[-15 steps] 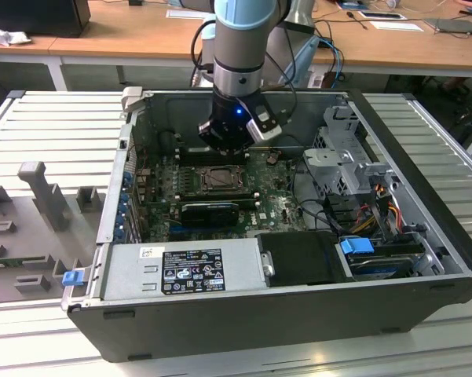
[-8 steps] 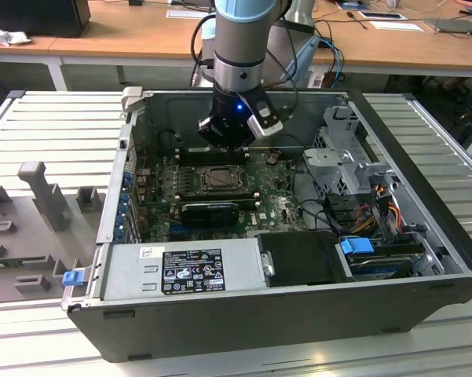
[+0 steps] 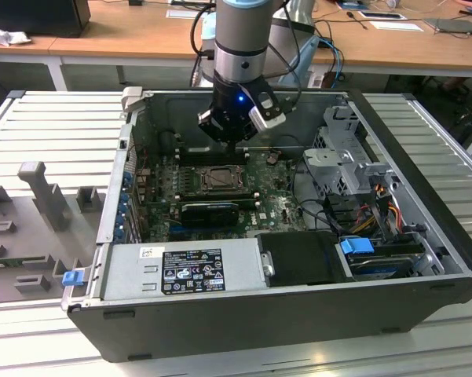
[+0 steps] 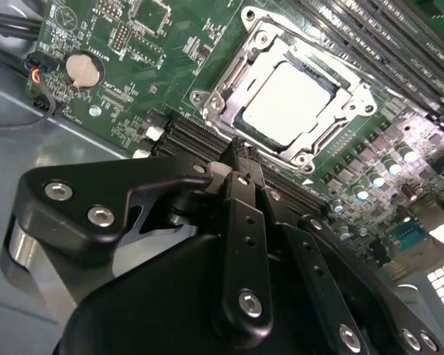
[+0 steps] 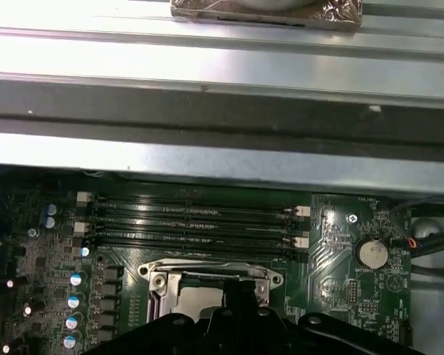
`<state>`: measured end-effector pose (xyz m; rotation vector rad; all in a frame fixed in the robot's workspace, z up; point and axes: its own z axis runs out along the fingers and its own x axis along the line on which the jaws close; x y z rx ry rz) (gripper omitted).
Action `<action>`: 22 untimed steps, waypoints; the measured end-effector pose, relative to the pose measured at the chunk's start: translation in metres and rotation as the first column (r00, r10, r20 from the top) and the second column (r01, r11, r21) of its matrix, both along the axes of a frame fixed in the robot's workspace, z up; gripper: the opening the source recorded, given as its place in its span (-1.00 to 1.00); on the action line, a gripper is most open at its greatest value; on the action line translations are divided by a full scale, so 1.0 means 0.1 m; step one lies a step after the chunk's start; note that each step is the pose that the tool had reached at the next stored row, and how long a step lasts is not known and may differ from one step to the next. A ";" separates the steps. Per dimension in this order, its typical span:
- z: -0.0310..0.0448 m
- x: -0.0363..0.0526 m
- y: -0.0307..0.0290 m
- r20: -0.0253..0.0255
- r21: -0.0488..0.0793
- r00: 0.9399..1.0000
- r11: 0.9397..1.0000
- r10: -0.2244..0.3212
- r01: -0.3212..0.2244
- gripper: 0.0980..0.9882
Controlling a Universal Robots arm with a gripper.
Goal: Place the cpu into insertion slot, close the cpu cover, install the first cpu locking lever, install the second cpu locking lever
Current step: 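Install the second cpu locking lever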
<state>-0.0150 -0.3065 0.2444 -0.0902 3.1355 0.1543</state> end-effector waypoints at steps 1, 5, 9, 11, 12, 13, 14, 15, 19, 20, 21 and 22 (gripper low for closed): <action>0.000 0.000 -0.025 0.000 0.000 1.000 1.000 0.000 0.000 -0.98; -0.007 0.000 -0.237 0.000 0.000 1.000 1.000 0.000 0.000 -0.98; -0.019 0.000 -0.519 0.000 0.000 1.000 1.000 0.000 0.000 -0.98; -0.032 -0.001 -0.663 0.000 0.002 1.000 1.000 0.000 0.000 -0.98; -0.040 -0.015 -0.685 0.000 0.010 1.000 1.000 0.000 0.000 -0.98; -0.045 -0.037 -0.697 0.000 0.017 1.000 1.000 0.000 0.000 -0.98; -0.055 -0.087 -0.707 -0.001 0.023 1.000 1.000 0.000 0.000 -0.98; -0.060 -0.143 -0.713 -0.001 0.026 1.000 1.000 0.000 0.000 -0.98; -0.096 -0.363 -0.732 -0.001 0.032 1.000 1.000 0.001 -0.001 -0.98; -0.119 -0.382 -0.732 -0.001 0.032 1.000 1.000 0.001 -0.001 -0.98; -0.138 -0.387 -0.733 -0.001 0.032 1.000 1.000 0.001 -0.001 -0.98; -0.165 -0.391 -0.733 -0.001 0.032 1.000 1.000 0.001 -0.001 -0.98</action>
